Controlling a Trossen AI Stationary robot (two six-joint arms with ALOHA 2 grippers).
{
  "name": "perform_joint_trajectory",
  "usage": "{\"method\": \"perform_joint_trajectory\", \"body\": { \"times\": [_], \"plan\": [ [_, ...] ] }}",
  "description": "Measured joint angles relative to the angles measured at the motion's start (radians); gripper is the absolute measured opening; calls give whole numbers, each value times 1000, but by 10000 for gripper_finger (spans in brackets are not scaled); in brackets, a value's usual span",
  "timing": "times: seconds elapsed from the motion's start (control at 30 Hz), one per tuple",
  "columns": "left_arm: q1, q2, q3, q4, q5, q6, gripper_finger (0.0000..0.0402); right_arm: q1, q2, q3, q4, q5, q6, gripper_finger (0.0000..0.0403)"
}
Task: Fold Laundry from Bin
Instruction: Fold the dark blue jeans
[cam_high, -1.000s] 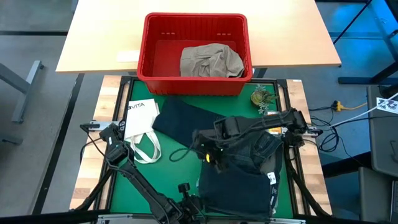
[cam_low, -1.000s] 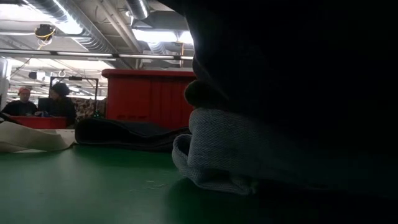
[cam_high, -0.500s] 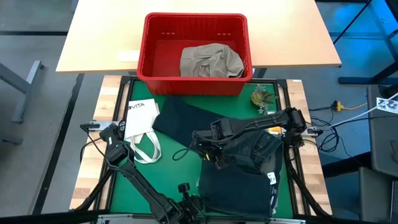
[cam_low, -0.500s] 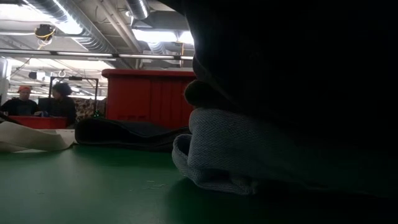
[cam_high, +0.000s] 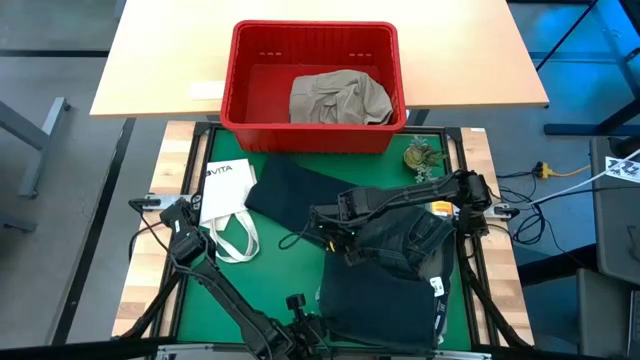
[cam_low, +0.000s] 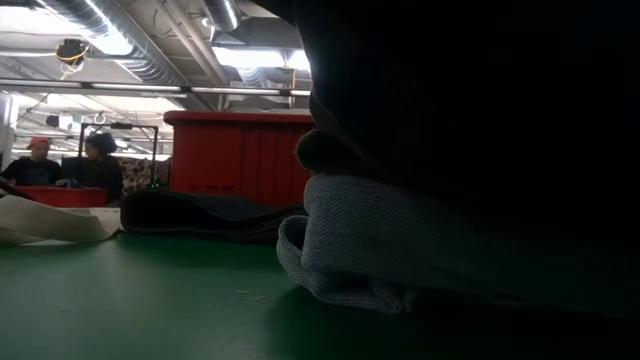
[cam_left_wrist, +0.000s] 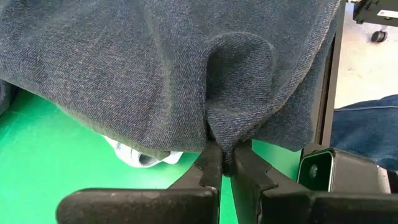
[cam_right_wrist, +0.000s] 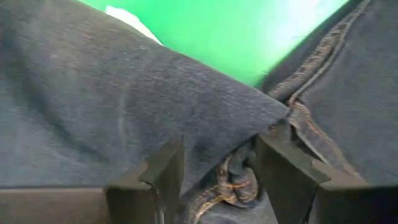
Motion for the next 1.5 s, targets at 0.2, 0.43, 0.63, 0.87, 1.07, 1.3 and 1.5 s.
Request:
{"method": "perform_joint_trajectory", "body": {
  "times": [0.2, 0.43, 0.63, 0.87, 1.07, 1.3, 1.5],
  "plan": [
    [0, 0, 0, 0, 0, 0, 12, 0, 3, 0, 19, -44, 23, 198],
    [0, 0, 0, 0, 1, 0, 12, 0, 5, 0, 27, -70, 23, 198],
    [0, 0, 0, 0, 1, 0, 12, 0, 5, 0, 31, -52, 23, 156],
    [-10, 0, 0, 2, 1, 24, 12, 0, 5, 0, 59, -40, 15, 19],
    [-32, 0, 0, 10, -5, 50, 12, 2, 5, 0, 81, 26, 18, 19],
    [-33, 0, 0, 10, -7, 50, 12, 1, 5, 0, 79, 32, 19, 8],
    [-36, 0, 0, 18, -7, 50, 12, 0, 5, 0, 76, 88, 19, 4]
  ]
}}
